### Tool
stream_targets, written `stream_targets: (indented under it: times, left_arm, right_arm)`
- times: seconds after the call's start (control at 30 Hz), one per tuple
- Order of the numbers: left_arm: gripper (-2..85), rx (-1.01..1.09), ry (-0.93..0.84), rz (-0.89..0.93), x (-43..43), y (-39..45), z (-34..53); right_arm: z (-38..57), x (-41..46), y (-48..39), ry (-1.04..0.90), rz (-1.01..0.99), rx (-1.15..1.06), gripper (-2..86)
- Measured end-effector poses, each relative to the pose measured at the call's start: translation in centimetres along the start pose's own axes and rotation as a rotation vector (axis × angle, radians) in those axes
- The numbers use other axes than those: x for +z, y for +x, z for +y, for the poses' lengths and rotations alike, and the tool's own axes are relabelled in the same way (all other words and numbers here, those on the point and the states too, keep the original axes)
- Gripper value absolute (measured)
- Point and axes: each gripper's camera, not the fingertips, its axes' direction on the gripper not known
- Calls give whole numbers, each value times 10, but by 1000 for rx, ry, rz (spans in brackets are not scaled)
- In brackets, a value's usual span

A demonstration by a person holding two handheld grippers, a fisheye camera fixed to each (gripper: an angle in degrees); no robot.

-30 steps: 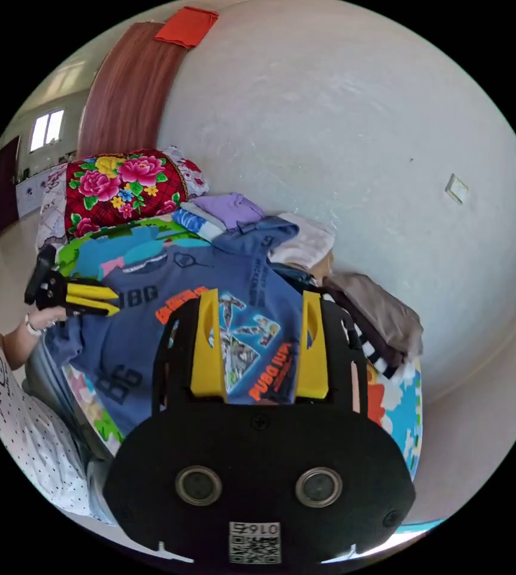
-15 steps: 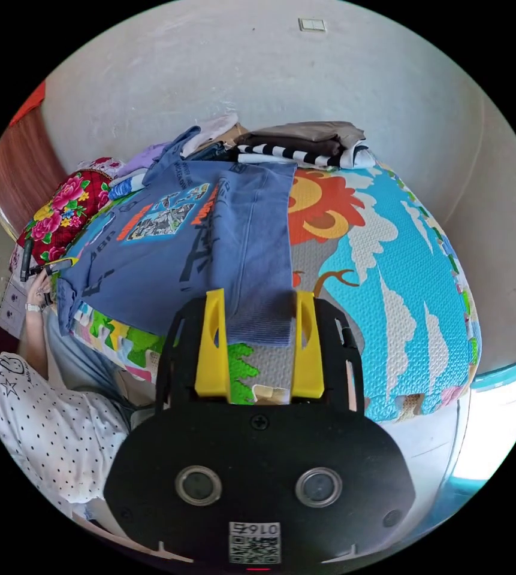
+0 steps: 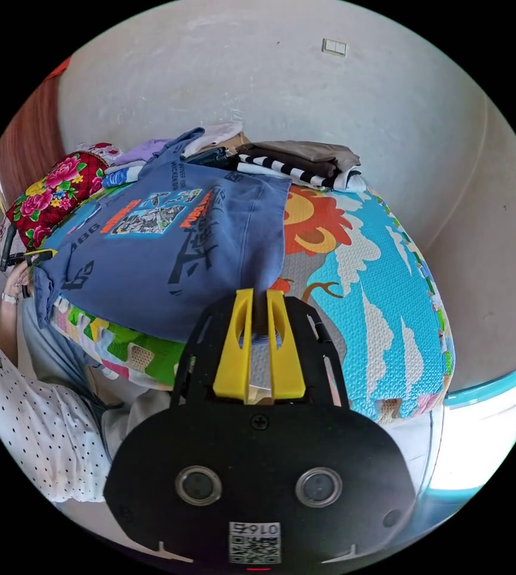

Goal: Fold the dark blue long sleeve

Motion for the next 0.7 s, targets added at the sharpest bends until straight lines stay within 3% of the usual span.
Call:
stream_targets:
  times: [0.2, 0.27, 0.37, 0.43, 0.57, 0.7]
  left_arm:
    - [9, -12, 10, 24, -14, -8, 24]
    - [36, -3, 27, 13, -27, -12, 36]
    - [93, 123, 98, 156, -56, -12, 66]
    - [119, 228, 131, 279, -71, -9, 87]
    - [134, 407, 214, 294, -85, 12, 110]
    - [117, 592, 121, 293, -71, 39, 119]
  right_arm:
    - [23, 8, 27, 5, -81, 105, 49]
    - [30, -5, 21, 61, -13, 130, 57]
    - [54, -42, -9, 286, -8, 51, 74]
    - [67, -55, -42, 367, -144, -63, 100]
    - [77, -40, -99, 345, -408, -297, 131]
    - [86, -13, -137, 364, -589, -378, 136]
